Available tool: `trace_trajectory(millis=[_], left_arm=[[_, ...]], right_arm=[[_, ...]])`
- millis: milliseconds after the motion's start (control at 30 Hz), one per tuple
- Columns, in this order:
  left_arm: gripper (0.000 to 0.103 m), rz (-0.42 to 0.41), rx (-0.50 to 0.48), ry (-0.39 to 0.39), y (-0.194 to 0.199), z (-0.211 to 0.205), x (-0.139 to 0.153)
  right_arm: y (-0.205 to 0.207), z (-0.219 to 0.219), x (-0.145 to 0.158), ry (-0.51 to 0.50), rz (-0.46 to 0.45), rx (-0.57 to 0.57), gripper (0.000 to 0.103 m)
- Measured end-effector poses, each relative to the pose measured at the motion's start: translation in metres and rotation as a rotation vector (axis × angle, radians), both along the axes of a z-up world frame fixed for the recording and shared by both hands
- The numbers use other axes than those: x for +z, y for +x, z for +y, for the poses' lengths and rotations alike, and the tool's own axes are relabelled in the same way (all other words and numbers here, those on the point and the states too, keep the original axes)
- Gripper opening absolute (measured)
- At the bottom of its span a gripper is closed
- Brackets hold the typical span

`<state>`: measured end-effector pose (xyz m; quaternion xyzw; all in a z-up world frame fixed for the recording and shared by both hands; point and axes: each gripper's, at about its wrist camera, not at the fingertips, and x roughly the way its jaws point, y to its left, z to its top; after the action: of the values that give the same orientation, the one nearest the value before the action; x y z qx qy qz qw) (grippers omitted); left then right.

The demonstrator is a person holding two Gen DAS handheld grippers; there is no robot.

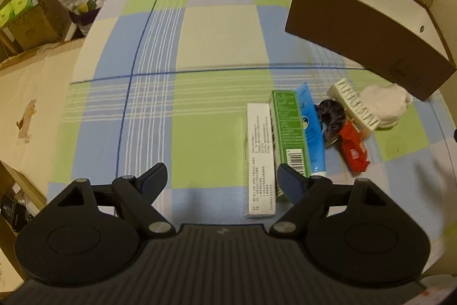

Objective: Organize objects
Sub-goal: 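Withdraw both tools from the box back toward the table items, then grasp the white medicine box with the left tool while the right tool grasps the white comb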

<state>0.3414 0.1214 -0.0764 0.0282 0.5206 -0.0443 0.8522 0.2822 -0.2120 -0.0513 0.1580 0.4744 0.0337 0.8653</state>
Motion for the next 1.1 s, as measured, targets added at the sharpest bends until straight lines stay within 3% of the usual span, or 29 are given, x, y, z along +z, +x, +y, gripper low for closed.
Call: trace_trajectory(millis=[300,367,533,733,933,967,1100], left_arm=[[0.077,0.05,-0.057,-0.004,0.018,-0.004,-0.038],[0.073,0.047,-0.068,-0.045,0.021,-0.004,-0.04],[0.071,0.065,-0.11,-0.035,0.031,-0.015,-0.049],[0.057,0.079,-0.121,-0.025,0.043,-0.02,-0.057],[0.035,0.081,-0.138,-0.035,0.047,-0.022,-0.061],[0.023,0.071,-0.146,-0.034,0.046,-0.022,-0.061],[0.022,0.045,-0.112,0.006,0.042,-0.015,-0.061]], right_arm=[[-0.002,-0.002,-0.002,-0.006,0.018,-0.03,0.063],[-0.003,-0.004,-0.002,-0.009,0.02,-0.041,0.063],[-0.002,-0.007,-0.004,-0.012,0.031,-0.062,0.063],[0.002,-0.005,-0.008,-0.013,0.043,-0.063,0.063],[0.012,0.005,-0.012,-0.012,0.038,-0.027,0.063],[0.014,0.008,-0.013,-0.011,0.031,-0.011,0.063],[0.024,0.026,-0.013,-0.028,-0.011,0.08,0.063]])
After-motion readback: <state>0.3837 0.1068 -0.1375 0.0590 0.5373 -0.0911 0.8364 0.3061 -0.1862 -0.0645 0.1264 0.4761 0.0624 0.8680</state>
